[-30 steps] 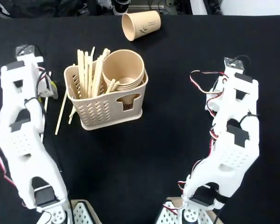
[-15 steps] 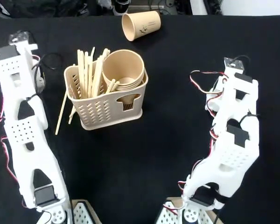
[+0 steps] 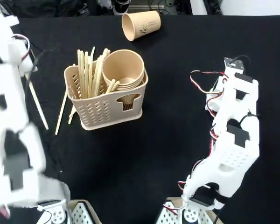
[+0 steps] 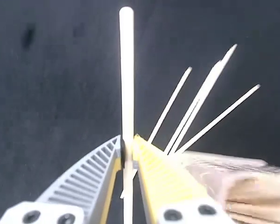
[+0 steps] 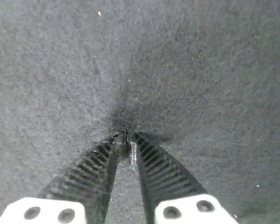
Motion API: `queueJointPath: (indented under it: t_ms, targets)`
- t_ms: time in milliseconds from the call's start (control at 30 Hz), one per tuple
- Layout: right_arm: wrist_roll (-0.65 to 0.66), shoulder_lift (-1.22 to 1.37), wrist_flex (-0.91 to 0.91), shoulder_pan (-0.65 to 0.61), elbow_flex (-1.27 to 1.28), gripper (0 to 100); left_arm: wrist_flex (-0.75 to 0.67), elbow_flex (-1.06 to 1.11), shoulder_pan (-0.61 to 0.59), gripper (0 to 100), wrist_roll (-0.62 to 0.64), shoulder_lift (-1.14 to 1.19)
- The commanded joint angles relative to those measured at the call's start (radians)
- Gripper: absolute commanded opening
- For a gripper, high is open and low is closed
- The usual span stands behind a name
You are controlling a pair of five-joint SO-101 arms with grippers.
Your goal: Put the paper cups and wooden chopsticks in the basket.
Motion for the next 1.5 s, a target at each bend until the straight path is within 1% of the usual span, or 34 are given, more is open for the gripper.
queueJointPath:
  t_ms: [0,167,333,400,433,467,500,567,667,867,900,967,1033,1200,1367,1467]
  targets:
    - [0.005,-0.022,-0.006,0.0,0.001,1.2,-0.236,0.354,0.054,3,0.009,-0.41]
    - [0.005,-0.022,-0.006,0.0,0.001,1.2,-0.677,0.883,0.128,3,0.009,-0.921]
    - [0.006,-0.022,-0.006,0.0,0.001,1.2,-1.128,1.323,0.231,3,0.011,-1.378]
    - [0.006,-0.022,-0.006,0.0,0.001,1.2,-1.29,1.443,0.286,3,0.006,-1.498]
    - [0.006,-0.022,-0.005,0.0,0.001,1.2,-1.352,1.466,0.312,3,0.005,-1.531]
    - [0.006,-0.022,-0.005,0.0,0.001,1.2,-1.378,1.465,0.332,3,0.003,-1.542]
    - [0.008,-0.022,-0.005,0.0,0.001,1.2,-1.373,1.445,0.349,3,0.003,-1.539]
    - [0.008,-0.022,-0.005,0.0,0.001,1.2,-1.307,1.405,0.381,3,0.008,-1.513]
    - [0.008,-0.022,-0.005,0.0,0.001,1.2,-1.24,1.405,0.417,3,0.003,-1.438]
    - [0.008,-0.022,-0.005,0.0,0.001,1.2,-1.237,1.461,0.406,3,0.003,-1.249]
    - [0.008,-0.022,-0.005,0.0,0.001,1.2,-1.234,1.457,0.404,5,0.0,-1.215]
    - [0.008,-0.022,-0.005,0.0,0.001,1.2,-1.192,1.425,0.404,12,-0.021,-1.148]
    - [0.008,-0.022,-0.005,0.0,0.001,1.2,-1.063,1.328,0.404,19,-0.009,-1.079]
    - [0.008,-0.022,-0.005,0.0,0.002,1.2,-0.706,0.958,0.358,20,0.012,-0.876]
    - [0.008,-0.022,-0.005,0.0,0.002,1.2,-0.373,0.616,0.239,20,0.018,-0.623]
    - [0.008,-0.022,-0.005,0.0,0.002,1.2,-0.222,0.45,0.151,20,0.017,-0.436]
